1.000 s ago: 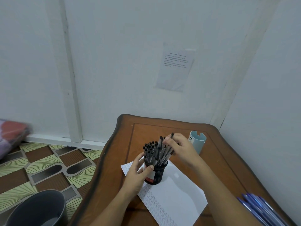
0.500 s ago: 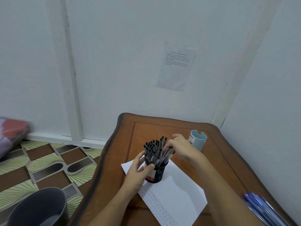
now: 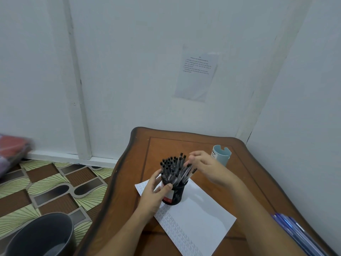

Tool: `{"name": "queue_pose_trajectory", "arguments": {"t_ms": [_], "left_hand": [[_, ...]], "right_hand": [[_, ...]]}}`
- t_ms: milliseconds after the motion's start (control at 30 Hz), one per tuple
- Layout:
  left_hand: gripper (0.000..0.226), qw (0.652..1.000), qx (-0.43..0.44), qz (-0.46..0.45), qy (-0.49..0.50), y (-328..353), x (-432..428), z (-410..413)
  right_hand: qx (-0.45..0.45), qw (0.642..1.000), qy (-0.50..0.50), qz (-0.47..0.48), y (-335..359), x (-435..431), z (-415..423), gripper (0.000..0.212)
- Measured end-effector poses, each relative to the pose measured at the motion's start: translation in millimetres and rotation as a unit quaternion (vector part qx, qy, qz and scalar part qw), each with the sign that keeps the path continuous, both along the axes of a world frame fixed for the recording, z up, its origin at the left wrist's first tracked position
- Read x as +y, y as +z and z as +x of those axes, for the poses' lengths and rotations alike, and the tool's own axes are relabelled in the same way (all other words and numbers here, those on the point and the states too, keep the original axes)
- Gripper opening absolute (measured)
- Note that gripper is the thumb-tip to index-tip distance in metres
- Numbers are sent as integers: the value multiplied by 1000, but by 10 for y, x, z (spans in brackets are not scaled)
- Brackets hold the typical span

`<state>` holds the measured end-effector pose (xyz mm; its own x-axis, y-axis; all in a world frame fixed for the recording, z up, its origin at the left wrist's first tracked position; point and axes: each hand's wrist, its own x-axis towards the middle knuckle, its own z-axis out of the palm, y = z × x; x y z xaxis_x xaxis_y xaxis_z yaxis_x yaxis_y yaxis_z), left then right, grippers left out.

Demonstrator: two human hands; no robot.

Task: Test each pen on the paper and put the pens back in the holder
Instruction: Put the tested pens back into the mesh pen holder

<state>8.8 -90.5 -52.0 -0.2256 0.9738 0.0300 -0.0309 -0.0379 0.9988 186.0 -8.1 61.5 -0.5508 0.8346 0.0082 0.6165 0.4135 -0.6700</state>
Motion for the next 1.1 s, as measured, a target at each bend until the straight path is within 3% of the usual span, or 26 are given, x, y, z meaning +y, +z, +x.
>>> {"name": "queue_pose_trajectory", "arguments": {"t_ms": [233, 333, 633, 767, 867, 1000, 1100], "left_hand": [[46, 1000, -2, -2, 0, -18, 12, -14], [49, 1000, -3, -2, 1, -23, 22, -5], [48, 1000, 6, 3, -3, -62, 47, -14], [54, 999, 33, 7, -26, -44, 30, 6], [60, 998, 42, 7, -39, -14, 9, 25], [63, 998, 63, 8, -15, 44, 26, 37], [63, 997, 69, 5, -15, 62, 57, 23]], "right_hand": [[60, 998, -22, 15, -203, 23, 71, 17], [34, 998, -18, 55, -243, 37, 3, 15], [-53, 997, -27, 59, -269, -54, -138, 17], [35, 998, -35, 31, -326, -134, -114, 12], [181, 982, -46, 34, -392, -177, -66, 45], [313, 944, -98, -30, -447, -194, -23, 76], [264, 950, -107, -128, -461, -129, 14, 101]]}}
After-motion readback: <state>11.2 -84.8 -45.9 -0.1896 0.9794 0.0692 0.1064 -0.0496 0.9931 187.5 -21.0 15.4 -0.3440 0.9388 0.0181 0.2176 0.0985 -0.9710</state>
